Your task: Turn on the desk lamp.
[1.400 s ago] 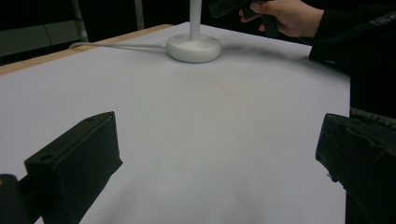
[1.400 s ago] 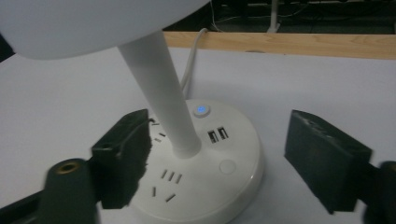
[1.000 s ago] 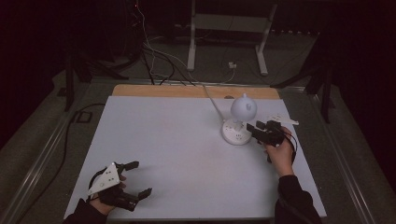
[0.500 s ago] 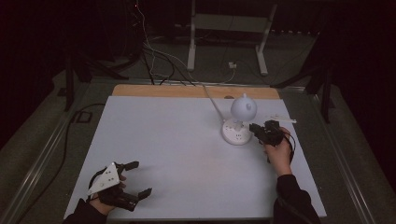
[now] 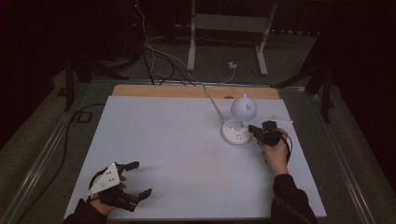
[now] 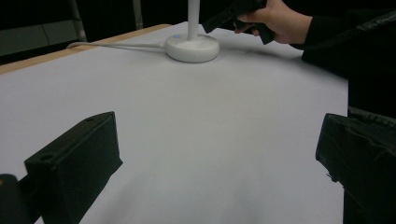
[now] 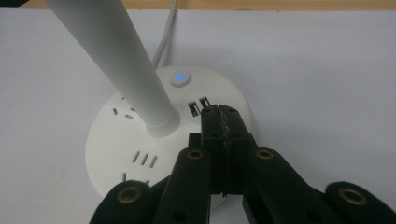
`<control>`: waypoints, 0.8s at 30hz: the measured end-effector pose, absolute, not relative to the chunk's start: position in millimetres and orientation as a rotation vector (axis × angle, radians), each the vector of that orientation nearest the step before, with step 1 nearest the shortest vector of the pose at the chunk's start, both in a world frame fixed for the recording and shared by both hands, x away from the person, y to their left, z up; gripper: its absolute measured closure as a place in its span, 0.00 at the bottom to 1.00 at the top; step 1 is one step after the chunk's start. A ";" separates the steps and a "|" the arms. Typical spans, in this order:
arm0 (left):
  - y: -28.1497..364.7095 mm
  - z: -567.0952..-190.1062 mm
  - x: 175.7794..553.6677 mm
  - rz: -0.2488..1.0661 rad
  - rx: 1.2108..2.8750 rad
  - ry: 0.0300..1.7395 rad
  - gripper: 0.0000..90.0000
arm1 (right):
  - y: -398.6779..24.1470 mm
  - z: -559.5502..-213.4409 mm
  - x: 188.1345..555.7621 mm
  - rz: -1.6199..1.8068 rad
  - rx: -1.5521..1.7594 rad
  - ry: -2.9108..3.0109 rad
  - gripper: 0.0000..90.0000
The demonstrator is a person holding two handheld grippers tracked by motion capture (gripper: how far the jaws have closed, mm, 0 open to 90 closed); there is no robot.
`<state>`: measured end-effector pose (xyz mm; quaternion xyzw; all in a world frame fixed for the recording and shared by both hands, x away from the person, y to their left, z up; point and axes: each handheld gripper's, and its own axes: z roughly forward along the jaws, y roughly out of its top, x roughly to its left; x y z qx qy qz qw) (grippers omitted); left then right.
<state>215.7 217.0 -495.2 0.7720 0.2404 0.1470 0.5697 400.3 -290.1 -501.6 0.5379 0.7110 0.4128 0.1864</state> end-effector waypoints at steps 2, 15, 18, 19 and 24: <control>217.3 -495.3 215.8 0.345 1.811 0.566 0.00 | -288.9 -503.1 400.9 1.158 1.511 2.008 1.00; 217.3 -495.1 215.7 0.347 1.812 0.565 0.00 | -284.5 -505.7 401.5 1.155 1.473 2.014 1.00; 217.3 -495.0 215.6 0.347 1.812 0.564 0.00 | -284.1 -505.8 401.1 1.153 1.454 2.011 1.00; 217.2 -495.0 215.5 0.347 1.812 0.565 0.00 | -283.8 -506.5 401.4 1.148 1.450 2.017 1.00; 217.2 -495.1 215.7 0.346 1.813 0.565 0.00 | -282.8 -507.7 401.5 1.142 1.449 2.026 1.00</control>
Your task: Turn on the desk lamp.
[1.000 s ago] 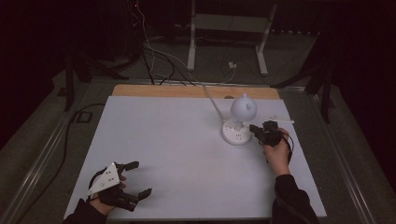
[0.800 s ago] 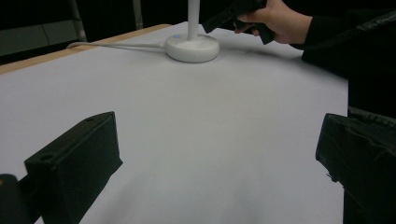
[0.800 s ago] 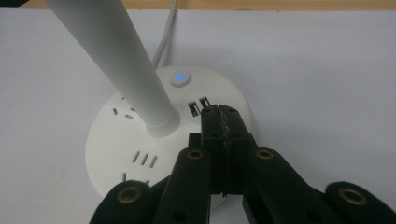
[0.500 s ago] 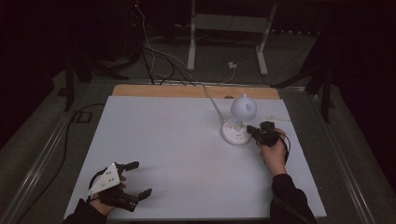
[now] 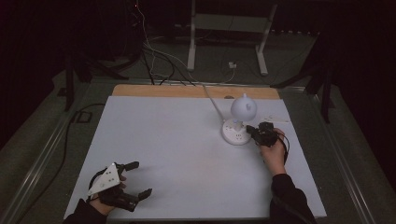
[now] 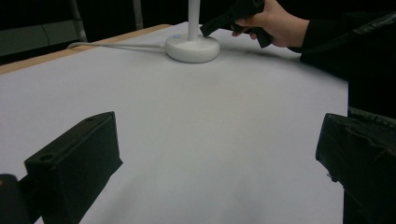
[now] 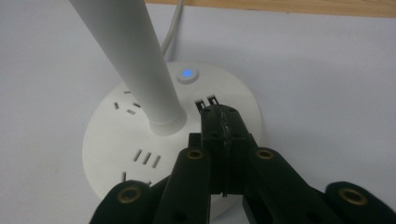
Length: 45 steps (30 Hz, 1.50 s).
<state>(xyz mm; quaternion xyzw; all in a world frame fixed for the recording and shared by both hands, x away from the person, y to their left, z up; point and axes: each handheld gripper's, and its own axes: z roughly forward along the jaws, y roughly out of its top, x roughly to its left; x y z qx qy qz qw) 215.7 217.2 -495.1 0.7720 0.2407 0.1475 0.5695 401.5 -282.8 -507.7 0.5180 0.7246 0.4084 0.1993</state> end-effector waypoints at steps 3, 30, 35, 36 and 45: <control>217.4 -495.2 215.7 0.347 1.812 0.565 0.00 | -283.0 -508.0 401.5 1.144 1.447 2.026 1.00; 216.6 -495.1 215.1 0.344 1.812 0.562 0.00 | -291.0 -513.8 402.7 1.248 1.465 2.024 1.00; 216.1 -494.8 214.7 0.345 1.813 0.560 0.00 | -292.2 -515.2 403.0 1.280 1.489 2.014 1.00; 216.3 -494.5 214.6 0.346 1.811 0.559 0.00 | -290.1 -514.0 402.7 1.259 1.488 2.014 1.00; 216.7 -495.2 215.9 0.344 1.812 0.564 0.00 | -284.4 -508.3 401.7 1.178 1.395 2.011 1.00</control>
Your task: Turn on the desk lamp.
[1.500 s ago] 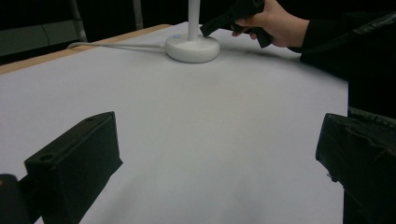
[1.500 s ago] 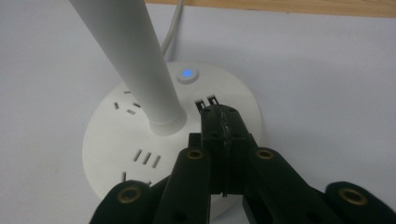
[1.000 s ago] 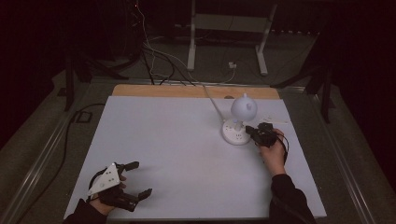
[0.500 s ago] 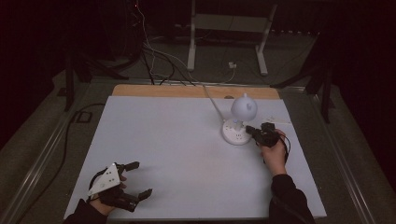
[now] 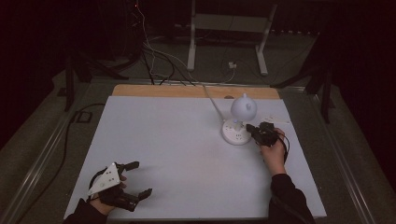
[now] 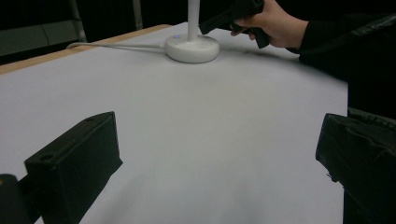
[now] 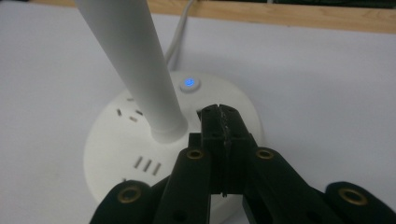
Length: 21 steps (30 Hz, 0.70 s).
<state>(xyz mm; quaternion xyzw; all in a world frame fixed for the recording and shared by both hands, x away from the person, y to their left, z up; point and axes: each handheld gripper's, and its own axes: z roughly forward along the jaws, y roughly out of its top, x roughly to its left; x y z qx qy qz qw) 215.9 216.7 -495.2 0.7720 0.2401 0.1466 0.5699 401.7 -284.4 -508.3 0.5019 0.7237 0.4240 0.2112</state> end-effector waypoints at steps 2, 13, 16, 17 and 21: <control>216.6 -495.0 215.5 0.345 1.813 0.562 0.00 | -283.9 -511.7 402.4 1.160 1.398 2.019 1.00; 215.9 -495.1 215.0 0.343 1.813 0.561 0.00 | -280.8 -515.8 401.1 1.167 1.350 2.022 1.00; 216.5 -495.0 215.2 0.344 1.809 0.563 0.00 | -279.1 -514.1 401.7 1.144 1.357 2.021 1.00; 216.8 -495.1 215.4 0.344 1.808 0.565 0.00 | -279.0 -512.1 401.2 1.123 1.345 2.025 1.00; 216.6 -495.4 216.1 0.343 1.810 0.567 0.00 | -286.5 -498.8 398.2 1.209 1.316 1.990 0.75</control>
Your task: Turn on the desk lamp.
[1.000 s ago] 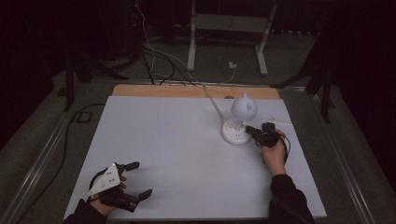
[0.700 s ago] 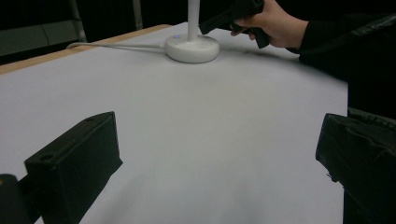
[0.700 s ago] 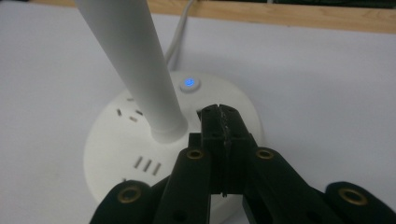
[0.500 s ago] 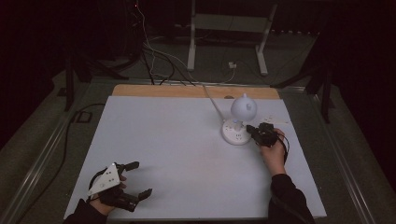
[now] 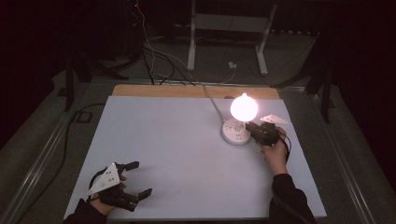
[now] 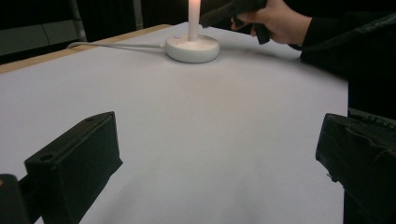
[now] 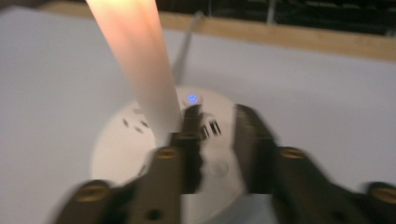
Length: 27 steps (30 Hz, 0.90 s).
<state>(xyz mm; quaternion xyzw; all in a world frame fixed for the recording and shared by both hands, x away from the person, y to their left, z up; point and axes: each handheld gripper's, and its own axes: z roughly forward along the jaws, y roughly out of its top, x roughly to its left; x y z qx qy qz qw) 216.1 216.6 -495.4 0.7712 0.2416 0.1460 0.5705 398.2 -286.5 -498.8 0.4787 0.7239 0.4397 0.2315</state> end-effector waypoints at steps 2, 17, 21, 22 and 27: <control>216.3 -495.3 216.0 0.344 1.812 0.564 0.00 | -288.6 -492.8 397.0 1.240 1.307 1.994 0.66; 216.8 -494.7 215.7 0.347 1.808 0.565 0.00 | -302.4 -477.8 374.9 1.342 1.235 2.082 0.01; 216.8 -494.6 215.9 0.347 1.810 0.563 0.00 | -306.1 -474.5 366.9 1.362 1.244 2.116 0.01; 216.8 -494.6 215.9 0.347 1.810 0.563 0.00 | -307.0 -473.6 365.1 1.381 1.244 2.138 0.01; 217.1 -494.7 216.4 0.345 1.807 0.567 0.00 | -306.0 -473.0 354.0 1.438 1.169 2.157 0.00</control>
